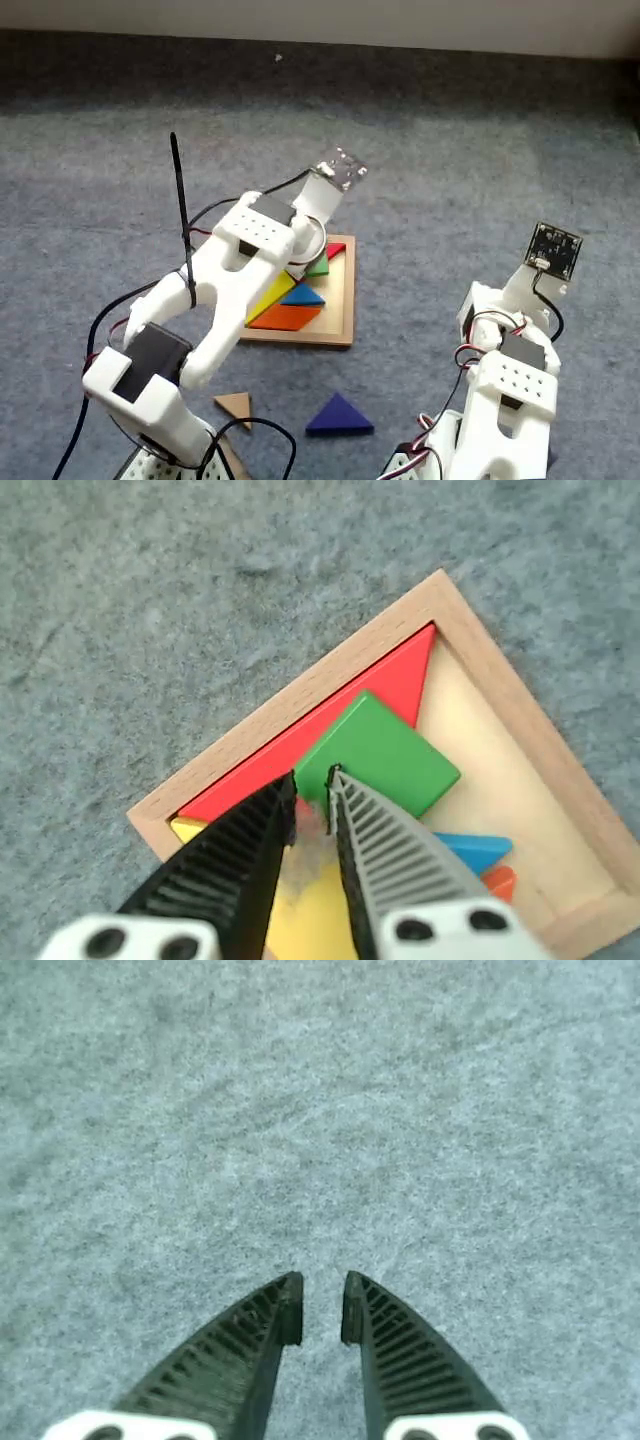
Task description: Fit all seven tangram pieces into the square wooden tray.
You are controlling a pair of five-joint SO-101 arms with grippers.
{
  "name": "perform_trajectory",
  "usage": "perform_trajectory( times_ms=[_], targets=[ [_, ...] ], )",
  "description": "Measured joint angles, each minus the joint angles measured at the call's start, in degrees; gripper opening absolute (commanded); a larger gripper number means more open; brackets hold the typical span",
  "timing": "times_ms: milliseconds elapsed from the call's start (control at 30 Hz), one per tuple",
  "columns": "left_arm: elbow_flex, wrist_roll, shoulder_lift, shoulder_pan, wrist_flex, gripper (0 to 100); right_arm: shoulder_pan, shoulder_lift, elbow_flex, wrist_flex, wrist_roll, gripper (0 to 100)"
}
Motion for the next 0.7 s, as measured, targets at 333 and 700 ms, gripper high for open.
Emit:
perform_trajectory(
  times_ms=[333,700],
  targets=[
    [0.0,-2.64,0.09,4.4,0.0,8,0.0,0.0,0.0,0.0,0.0,8.0],
    [0.0,-10.73,0.44,5.45,0.26,8,0.0,0.0,0.0,0.0,0.0,8.0]
  ],
)
